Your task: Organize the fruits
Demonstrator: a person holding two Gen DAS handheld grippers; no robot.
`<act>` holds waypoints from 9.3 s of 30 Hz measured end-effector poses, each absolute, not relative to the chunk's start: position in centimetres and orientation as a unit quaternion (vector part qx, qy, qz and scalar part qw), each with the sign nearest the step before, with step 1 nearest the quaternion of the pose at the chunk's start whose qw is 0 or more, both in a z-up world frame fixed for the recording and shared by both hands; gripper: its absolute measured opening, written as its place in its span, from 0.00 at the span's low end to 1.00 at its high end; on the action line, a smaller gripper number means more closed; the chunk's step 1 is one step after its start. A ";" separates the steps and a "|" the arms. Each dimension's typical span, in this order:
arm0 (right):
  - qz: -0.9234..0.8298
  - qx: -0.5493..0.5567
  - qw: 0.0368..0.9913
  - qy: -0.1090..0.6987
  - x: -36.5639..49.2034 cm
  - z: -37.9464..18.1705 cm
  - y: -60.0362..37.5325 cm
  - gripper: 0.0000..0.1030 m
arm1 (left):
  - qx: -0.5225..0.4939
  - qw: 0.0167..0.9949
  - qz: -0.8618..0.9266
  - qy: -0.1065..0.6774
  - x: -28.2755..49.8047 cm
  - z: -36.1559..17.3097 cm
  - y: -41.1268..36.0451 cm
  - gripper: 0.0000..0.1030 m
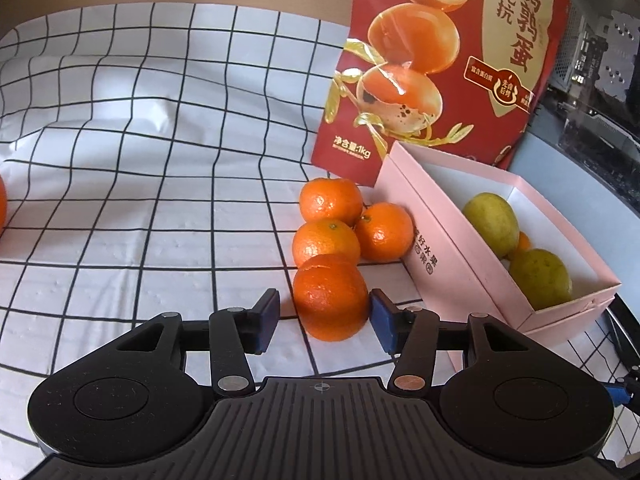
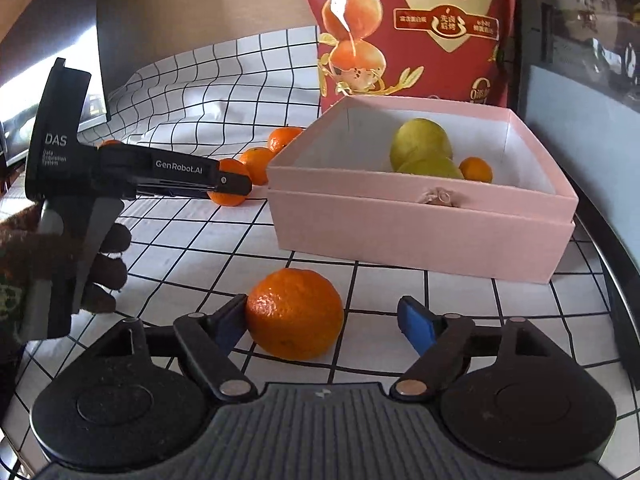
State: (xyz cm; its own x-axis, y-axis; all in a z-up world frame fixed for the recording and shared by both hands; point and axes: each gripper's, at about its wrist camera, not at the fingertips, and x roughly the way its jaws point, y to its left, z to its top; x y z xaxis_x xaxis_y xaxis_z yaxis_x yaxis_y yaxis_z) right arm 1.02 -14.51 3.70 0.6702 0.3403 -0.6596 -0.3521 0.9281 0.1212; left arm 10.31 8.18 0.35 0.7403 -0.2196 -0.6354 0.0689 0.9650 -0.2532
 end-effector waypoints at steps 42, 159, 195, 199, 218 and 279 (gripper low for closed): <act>0.225 -0.065 0.889 0.394 1.5 3.2 -13.3 1.00 | -0.102 0.928 -0.129 0.336 -2.5 1.4 5.6 0.44; 0.161 -0.086 0.915 0.359 -2.1 7.9 -20.9 0.47 | -0.165 0.944 -0.164 0.232 3.6 8.4 2.0 0.46; 0.040 0.001 0.918 0.395 13.8 14.4 -18.0 0.47 | -0.127 0.962 -0.123 0.208 10.3 5.8 1.2 0.48; 0.042 0.012 0.915 0.401 14.7 13.2 -18.0 0.47 | -0.189 0.955 -0.076 0.216 11.3 5.4 3.9 0.48; 0.047 0.025 0.930 0.363 14.5 11.5 -17.8 0.63 | -0.215 0.945 -0.063 0.238 11.7 5.0 5.2 0.48; 0.141 -0.125 0.881 0.434 16.5 8.0 3.9 0.45 | -0.235 0.933 -0.040 0.270 7.0 2.0 19.0 0.43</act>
State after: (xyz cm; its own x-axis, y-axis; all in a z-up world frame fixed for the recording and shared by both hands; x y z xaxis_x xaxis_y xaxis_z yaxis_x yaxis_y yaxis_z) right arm 16.47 3.92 8.02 0.5837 0.1398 -0.7998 -0.3561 0.9294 -0.0974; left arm 6.96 18.99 2.02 0.8514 -0.2004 -0.4847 -0.0528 0.8867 -0.4593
